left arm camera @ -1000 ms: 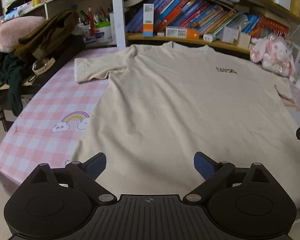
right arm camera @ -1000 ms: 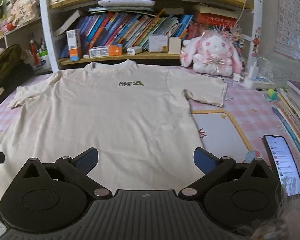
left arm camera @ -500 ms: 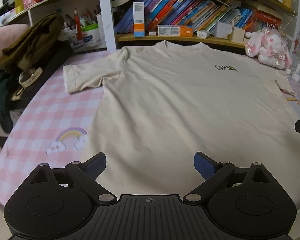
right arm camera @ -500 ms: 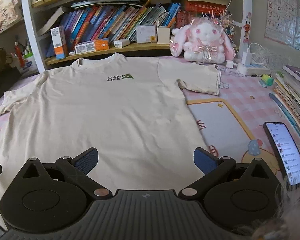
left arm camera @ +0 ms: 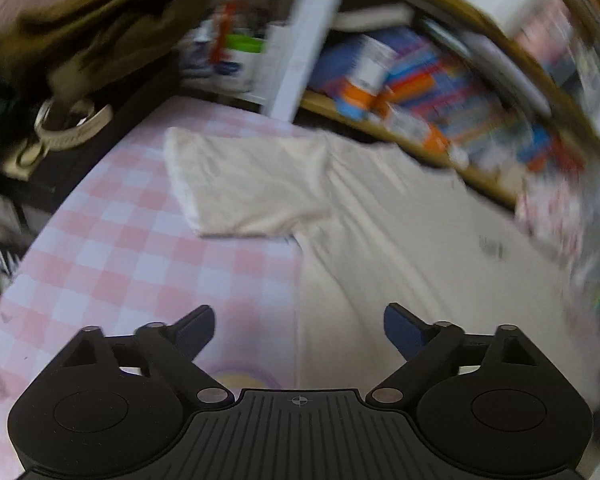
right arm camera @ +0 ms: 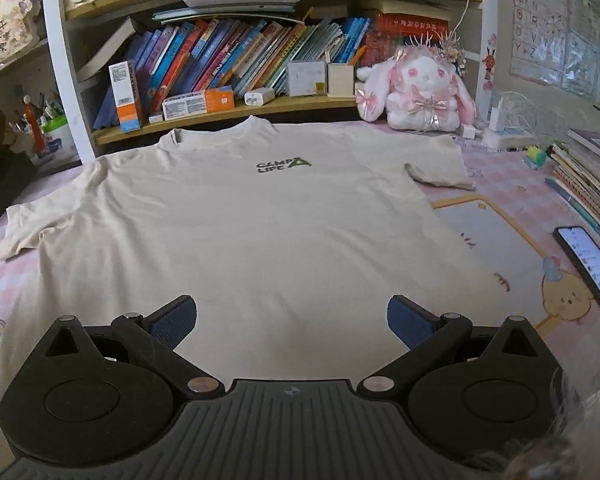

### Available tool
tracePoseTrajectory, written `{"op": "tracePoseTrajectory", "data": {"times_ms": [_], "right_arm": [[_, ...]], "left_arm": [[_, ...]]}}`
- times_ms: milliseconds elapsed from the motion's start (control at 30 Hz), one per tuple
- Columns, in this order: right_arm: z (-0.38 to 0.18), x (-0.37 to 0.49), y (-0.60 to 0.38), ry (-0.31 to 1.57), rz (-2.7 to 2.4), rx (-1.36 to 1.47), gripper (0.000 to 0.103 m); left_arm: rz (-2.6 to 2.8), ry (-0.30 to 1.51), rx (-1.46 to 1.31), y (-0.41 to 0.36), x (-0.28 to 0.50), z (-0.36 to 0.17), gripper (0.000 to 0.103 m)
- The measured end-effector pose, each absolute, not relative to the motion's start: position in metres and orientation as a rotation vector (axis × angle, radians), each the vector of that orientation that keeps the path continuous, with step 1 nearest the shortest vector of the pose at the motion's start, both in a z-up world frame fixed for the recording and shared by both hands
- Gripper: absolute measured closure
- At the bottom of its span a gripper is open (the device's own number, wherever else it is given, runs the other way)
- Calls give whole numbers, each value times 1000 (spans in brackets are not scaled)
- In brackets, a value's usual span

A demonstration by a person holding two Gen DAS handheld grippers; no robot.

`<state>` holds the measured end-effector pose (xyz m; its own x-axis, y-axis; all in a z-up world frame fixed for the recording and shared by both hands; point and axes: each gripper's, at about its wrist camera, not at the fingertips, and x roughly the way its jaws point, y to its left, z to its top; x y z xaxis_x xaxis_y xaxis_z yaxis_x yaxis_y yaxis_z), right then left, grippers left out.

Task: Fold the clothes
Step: 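Grasp the sleeve nearest the left gripper with the left gripper, then fold the held sleeve inward over the shirt body with the left gripper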

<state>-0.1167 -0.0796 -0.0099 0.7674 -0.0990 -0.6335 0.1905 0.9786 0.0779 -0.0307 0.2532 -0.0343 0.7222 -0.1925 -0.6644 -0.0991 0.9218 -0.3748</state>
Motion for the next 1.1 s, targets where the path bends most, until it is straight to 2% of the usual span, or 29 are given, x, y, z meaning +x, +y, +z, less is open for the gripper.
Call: {"op": "tracePoseTrajectory", "data": {"times_ms": [33,133,233,300,600,833,867,933,967,1000,1033,1100], "right_arm": [[-10,-117,-75,686,-163,136,0],[-11,-119,-61,706,-179,120,0],[-11,-122,-52,717,-194,104,0],[-11,-124,-50,720,-205,96,0],[-10,-134,-47,733,-260,63,0],[-11,-138,-52,741,-301,68,0],[-11,-137,-52,742,-300,66,0],[-11,-136,-52,744,-295,59,0],[-11,-135,-53,745,-290,57,0],[-12,-133,-55,746,-285,55,0],[-12,-131,-56,748,-280,54,0],[-13,-128,-59,751,-270,51,0]], "left_arm": [[-55,770,-450,261,-25,-36,29],[-66,787,-573,279,-6,-45,50],[-47,810,-742,297,9,-62,60],[-34,810,-840,306,17,-73,62],[122,773,-1123,337,40,-102,60],[138,739,-1187,340,50,-108,63],[147,735,-1195,340,50,-109,65],[177,735,-1208,340,50,-111,80],[192,735,-1214,341,49,-112,83],[204,731,-1219,341,49,-113,92],[216,727,-1223,341,48,-114,97],[240,718,-1231,342,47,-117,97]]}}
